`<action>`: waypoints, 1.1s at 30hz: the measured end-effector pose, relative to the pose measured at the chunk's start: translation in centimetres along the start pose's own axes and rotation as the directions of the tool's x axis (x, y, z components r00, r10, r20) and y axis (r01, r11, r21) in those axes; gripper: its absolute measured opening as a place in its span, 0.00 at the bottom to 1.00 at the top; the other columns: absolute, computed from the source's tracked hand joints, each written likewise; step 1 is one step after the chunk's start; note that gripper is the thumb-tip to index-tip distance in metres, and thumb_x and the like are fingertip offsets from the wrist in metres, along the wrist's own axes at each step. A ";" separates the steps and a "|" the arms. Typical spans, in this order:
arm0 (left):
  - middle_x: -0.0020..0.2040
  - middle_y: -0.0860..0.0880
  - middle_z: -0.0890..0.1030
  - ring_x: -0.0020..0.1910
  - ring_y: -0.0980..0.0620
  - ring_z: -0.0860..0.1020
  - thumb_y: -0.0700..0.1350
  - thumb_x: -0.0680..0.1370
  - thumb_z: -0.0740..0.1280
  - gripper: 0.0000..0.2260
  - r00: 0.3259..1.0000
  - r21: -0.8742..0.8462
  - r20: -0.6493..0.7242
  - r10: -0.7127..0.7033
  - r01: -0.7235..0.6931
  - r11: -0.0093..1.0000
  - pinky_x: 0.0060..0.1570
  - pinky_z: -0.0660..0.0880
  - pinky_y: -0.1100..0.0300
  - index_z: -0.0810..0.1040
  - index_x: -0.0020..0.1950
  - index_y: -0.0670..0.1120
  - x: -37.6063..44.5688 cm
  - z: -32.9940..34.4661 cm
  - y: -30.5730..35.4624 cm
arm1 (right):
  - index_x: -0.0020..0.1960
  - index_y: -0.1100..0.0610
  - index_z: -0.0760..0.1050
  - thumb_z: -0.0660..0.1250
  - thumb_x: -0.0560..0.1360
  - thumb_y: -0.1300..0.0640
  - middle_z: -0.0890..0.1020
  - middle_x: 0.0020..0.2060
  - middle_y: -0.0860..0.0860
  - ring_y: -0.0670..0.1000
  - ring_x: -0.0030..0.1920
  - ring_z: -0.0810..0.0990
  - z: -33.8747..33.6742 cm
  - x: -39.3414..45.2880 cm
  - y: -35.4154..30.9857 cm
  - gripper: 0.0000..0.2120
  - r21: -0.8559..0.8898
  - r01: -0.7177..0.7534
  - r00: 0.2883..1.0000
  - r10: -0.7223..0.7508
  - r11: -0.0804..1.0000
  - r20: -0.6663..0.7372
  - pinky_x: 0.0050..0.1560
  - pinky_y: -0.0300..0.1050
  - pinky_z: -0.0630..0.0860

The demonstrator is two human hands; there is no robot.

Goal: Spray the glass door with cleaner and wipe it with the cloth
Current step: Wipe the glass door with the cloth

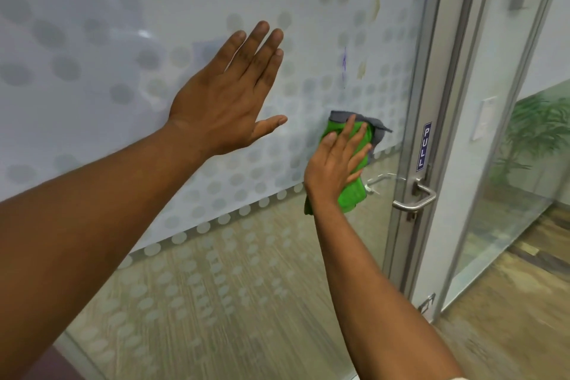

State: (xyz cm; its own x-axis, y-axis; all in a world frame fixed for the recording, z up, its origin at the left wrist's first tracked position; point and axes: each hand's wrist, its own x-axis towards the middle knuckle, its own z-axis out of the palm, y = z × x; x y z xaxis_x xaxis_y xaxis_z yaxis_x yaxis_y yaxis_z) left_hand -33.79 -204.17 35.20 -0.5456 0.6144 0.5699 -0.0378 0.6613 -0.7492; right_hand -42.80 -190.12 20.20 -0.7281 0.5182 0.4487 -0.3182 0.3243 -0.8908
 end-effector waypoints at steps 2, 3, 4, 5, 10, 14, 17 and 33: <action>0.83 0.36 0.43 0.83 0.37 0.44 0.66 0.81 0.33 0.40 1.000 0.001 -0.002 -0.004 0.004 1.000 0.81 0.48 0.44 0.41 0.82 0.36 0.0 0.1 0.0 | 0.80 0.40 0.44 0.43 0.83 0.43 0.44 0.81 0.44 0.57 0.80 0.38 -0.2 -0.4 -1.0 0.26 -0.048 0.170 0.985 -0.167 0.984 0.052 0.74 0.71 0.40; 0.83 0.35 0.43 0.83 0.37 0.44 0.66 0.81 0.33 0.41 1.000 -0.003 0.000 -0.006 0.006 1.000 0.81 0.48 0.44 0.41 0.82 0.36 0.0 0.1 0.0 | 0.80 0.41 0.44 0.44 0.83 0.44 0.43 0.81 0.45 0.57 0.80 0.37 -0.2 -0.1 -1.9 0.26 -0.074 0.254 0.966 -0.248 0.965 0.074 0.73 0.72 0.39; 0.83 0.35 0.43 0.83 0.37 0.43 0.66 0.81 0.33 0.41 1.000 -0.005 0.002 -0.006 0.006 1.000 0.81 0.48 0.44 0.41 0.82 0.36 0.0 0.1 0.0 | 0.80 0.42 0.44 0.45 0.83 0.44 0.43 0.81 0.46 0.58 0.80 0.37 -0.3 0.4 -3.0 0.26 -0.094 0.328 0.943 -0.320 0.940 0.090 0.73 0.71 0.38; 0.83 0.35 0.43 0.83 0.37 0.43 0.67 0.81 0.33 0.41 1.000 -0.006 0.004 -0.005 0.005 1.000 0.81 0.48 0.44 0.41 0.82 0.36 0.0 0.0 0.0 | 0.80 0.43 0.45 0.45 0.83 0.44 0.43 0.81 0.46 0.59 0.80 0.37 -0.4 1.1 -4.2 0.26 -0.108 0.390 0.919 -0.381 0.914 0.101 0.73 0.71 0.37; 0.83 0.35 0.42 0.83 0.37 0.43 0.66 0.81 0.33 0.41 1.000 0.016 0.005 -0.007 0.007 1.000 0.81 0.47 0.44 0.41 0.82 0.36 -0.1 0.1 0.0 | 0.80 0.42 0.47 0.45 0.83 0.43 0.45 0.81 0.45 0.59 0.80 0.40 -1.3 7.0 -7.9 0.26 -0.112 0.408 0.913 -0.405 0.906 0.053 0.73 0.72 0.41; 0.82 0.35 0.42 0.82 0.37 0.43 0.66 0.81 0.32 0.41 1.000 0.043 0.014 -0.014 0.013 0.999 0.81 0.48 0.44 0.39 0.81 0.35 -0.1 0.2 0.0 | 0.80 0.40 0.47 0.45 0.83 0.43 0.46 0.81 0.44 0.57 0.80 0.43 -1.8 8.4 -6.0 0.26 -0.038 0.199 0.980 -0.199 0.979 0.003 0.73 0.71 0.45; 0.82 0.34 0.42 0.82 0.36 0.43 0.66 0.81 0.33 0.41 1.000 0.050 -0.003 -0.012 0.012 0.999 0.81 0.48 0.44 0.39 0.81 0.35 -0.1 0.5 0.0 | 0.80 0.40 0.44 0.45 0.84 0.43 0.44 0.81 0.43 0.56 0.80 0.41 -1.5 5.8 -4.1 0.25 -0.040 0.174 0.985 -0.173 0.984 0.030 0.74 0.70 0.44; 0.82 0.35 0.43 0.83 0.38 0.43 0.67 0.82 0.38 0.41 0.999 0.006 0.019 -0.032 0.031 0.999 0.81 0.49 0.44 0.42 0.82 0.36 0.3 -0.2 -0.1 | 0.79 0.37 0.44 0.45 0.82 0.38 0.46 0.81 0.44 0.58 0.80 0.45 -2.9 11.0 -6.8 0.27 -0.098 0.308 0.951 -0.304 0.946 0.050 0.72 0.71 0.49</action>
State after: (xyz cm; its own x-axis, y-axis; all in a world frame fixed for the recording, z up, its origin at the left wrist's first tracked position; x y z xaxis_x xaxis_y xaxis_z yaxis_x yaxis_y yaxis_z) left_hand -33.83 -203.97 35.49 -0.5600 0.5849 0.5867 -0.0596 0.6779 -0.7327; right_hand -46.84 -184.30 31.43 -0.6264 0.3543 0.6943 -0.4660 0.5438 -0.6979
